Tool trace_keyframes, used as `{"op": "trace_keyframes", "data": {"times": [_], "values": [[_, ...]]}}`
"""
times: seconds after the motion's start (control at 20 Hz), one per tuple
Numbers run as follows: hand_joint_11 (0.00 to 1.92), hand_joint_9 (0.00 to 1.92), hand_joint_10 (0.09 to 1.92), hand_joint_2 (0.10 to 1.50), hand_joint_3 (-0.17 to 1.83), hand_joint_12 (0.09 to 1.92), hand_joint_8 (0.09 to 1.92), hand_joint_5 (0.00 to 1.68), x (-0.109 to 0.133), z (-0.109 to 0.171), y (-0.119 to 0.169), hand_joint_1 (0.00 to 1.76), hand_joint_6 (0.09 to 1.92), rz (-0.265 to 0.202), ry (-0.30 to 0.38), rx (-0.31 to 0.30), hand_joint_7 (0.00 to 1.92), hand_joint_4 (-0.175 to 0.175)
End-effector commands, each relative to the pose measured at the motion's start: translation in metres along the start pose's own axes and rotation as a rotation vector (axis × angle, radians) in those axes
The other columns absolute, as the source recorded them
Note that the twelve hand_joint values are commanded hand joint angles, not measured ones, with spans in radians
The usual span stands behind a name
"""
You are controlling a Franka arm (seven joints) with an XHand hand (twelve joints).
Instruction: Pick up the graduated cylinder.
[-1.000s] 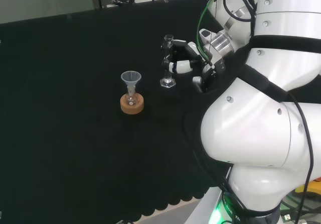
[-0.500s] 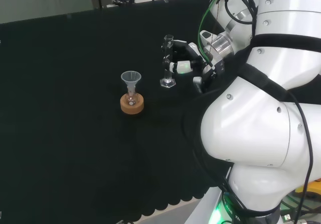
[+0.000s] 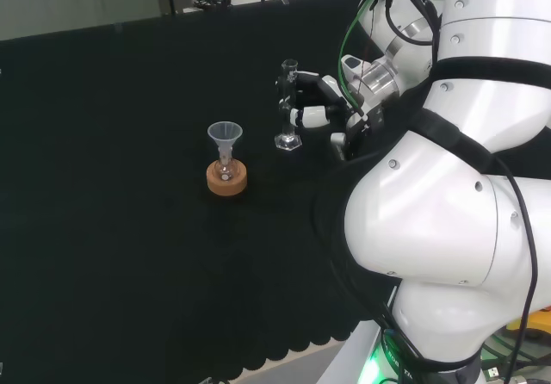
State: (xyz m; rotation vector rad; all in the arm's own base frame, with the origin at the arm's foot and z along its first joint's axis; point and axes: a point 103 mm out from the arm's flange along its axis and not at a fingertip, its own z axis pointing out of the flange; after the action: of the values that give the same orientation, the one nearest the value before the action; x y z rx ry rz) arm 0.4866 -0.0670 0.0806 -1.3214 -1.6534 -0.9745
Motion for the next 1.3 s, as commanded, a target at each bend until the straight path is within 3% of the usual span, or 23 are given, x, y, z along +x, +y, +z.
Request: {"op": "trace_keyframes", "data": {"times": [0.05, 0.7, 1.3], "values": [[0.73, 0.91, 0.39, 0.63, 0.72, 1.11, 0.62, 0.61, -0.0012, 0.002, 0.002, 1.21, 0.72, 0.003, 0.009, -0.004, 0.57, -0.007], [0.76, 0.95, 0.4, 0.64, 0.71, 1.09, 0.63, 0.64, -0.0041, -0.001, 0.0004, 1.21, 0.75, -0.009, 0.074, -0.024, 0.61, -0.002], [0.79, 0.99, 0.37, 0.64, 0.71, 1.06, 0.61, 0.69, -0.0053, -0.0001, 0.0016, 1.21, 0.74, 0.0, 0.074, -0.009, 0.66, 0.007]]}}
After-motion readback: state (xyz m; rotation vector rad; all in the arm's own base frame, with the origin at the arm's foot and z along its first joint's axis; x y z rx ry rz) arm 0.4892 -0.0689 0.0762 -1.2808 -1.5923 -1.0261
